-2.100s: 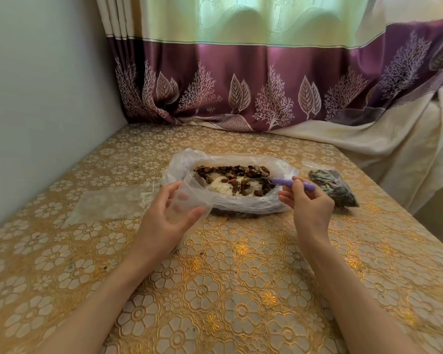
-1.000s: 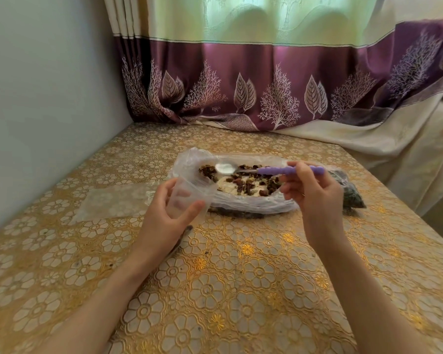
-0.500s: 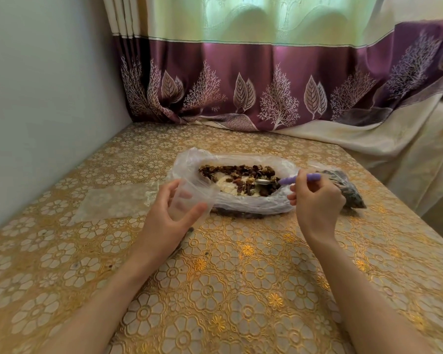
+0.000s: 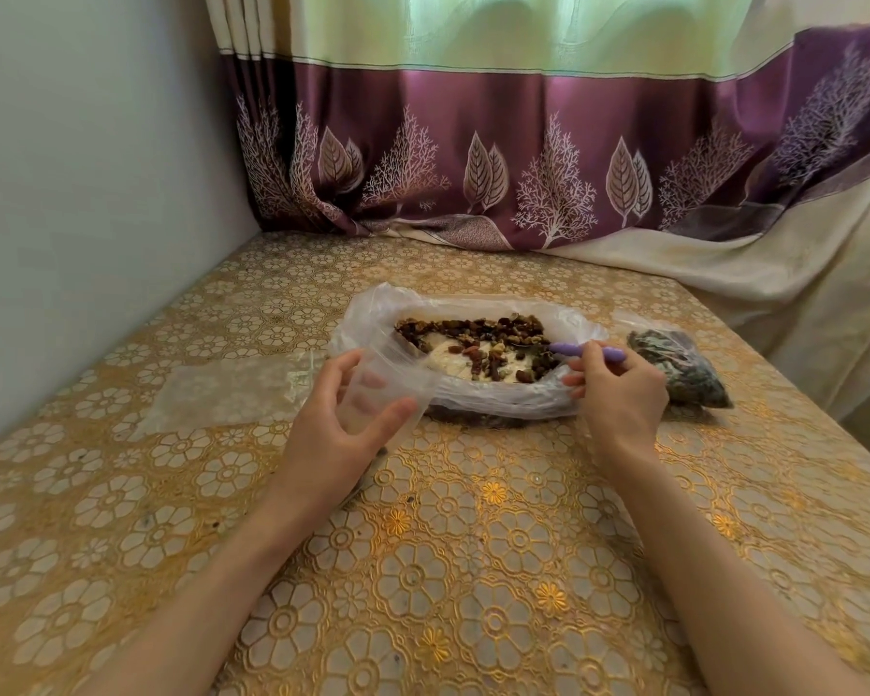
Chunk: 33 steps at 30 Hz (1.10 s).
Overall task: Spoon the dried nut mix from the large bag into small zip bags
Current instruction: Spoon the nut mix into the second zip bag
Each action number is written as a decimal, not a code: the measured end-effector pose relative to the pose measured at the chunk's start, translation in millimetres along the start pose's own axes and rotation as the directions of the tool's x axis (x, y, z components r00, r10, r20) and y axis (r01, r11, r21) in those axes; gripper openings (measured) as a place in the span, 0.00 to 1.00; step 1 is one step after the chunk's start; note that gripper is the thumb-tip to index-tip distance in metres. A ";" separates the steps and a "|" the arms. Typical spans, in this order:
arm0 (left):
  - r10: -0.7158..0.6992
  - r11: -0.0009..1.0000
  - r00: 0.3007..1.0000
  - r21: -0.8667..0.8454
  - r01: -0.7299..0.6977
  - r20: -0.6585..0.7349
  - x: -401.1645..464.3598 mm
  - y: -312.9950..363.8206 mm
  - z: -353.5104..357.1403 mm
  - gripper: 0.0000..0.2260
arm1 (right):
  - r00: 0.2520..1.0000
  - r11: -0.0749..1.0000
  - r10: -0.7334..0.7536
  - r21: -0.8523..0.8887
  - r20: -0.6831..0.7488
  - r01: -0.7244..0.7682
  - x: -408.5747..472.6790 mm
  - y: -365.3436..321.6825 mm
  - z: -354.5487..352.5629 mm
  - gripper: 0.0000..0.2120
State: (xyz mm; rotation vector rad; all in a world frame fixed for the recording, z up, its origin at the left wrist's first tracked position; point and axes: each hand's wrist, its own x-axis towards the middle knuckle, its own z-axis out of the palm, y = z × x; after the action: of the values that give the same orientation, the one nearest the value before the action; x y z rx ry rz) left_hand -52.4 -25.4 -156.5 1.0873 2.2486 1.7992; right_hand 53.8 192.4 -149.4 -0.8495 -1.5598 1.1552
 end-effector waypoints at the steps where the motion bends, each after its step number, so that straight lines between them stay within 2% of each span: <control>1: -0.004 1.000 1.000 -0.007 0.004 0.000 -0.4 0.3 -0.2 0.30 | 1.000 1.000 0.016 0.016 -0.006 -0.016 -0.6 -0.7 -1.3 0.10; 7: -0.017 0.996 1.000 -0.086 0.019 0.024 -1.3 4.8 0.3 0.24 | 0.998 0.993 0.060 0.104 -0.026 -0.057 -6.1 -5.3 -8.7 0.13; 11: -0.011 0.998 1.000 -0.059 0.011 0.004 -2.2 4.7 -0.1 0.22 | 0.996 0.987 0.074 0.145 -0.046 -0.066 -9.0 -6.9 -10.5 0.12; 15: -0.009 0.999 1.000 -0.050 0.008 -0.012 -2.5 4.8 0.0 0.21 | 0.999 0.982 0.036 0.187 -0.024 -0.031 -12.7 -13.2 -11.4 0.14; 19: -0.032 0.998 0.999 -0.056 0.030 -0.042 -0.8 1.0 -1.5 0.29 | 1.000 0.971 -0.006 0.238 -0.010 0.008 -16.8 -25.8 -10.3 0.13; 25: -0.042 0.999 0.997 -0.037 0.039 -0.065 0.7 2.4 -2.1 0.29 | 0.994 0.923 -0.073 0.383 0.084 0.036 -30.5 -52.5 -7.4 0.09; 28: -0.071 0.991 0.994 -0.116 0.061 -0.084 0.7 5.2 -2.0 0.27 | 0.983 0.895 -0.092 0.446 0.158 0.012 -39.2 -63.2 -6.0 0.09; 33: -0.124 0.985 0.988 -0.133 0.111 -0.093 2.4 1.3 -5.4 0.32 | 0.931 0.885 -0.177 0.465 0.321 0.008 -52.8 -69.9 -3.2 0.09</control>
State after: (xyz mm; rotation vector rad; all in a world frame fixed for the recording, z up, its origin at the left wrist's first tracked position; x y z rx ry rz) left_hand -56.0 -28.5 -152.9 0.8411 2.1648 1.9591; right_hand 72.6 123.8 -98.2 -0.2518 -1.4934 1.5868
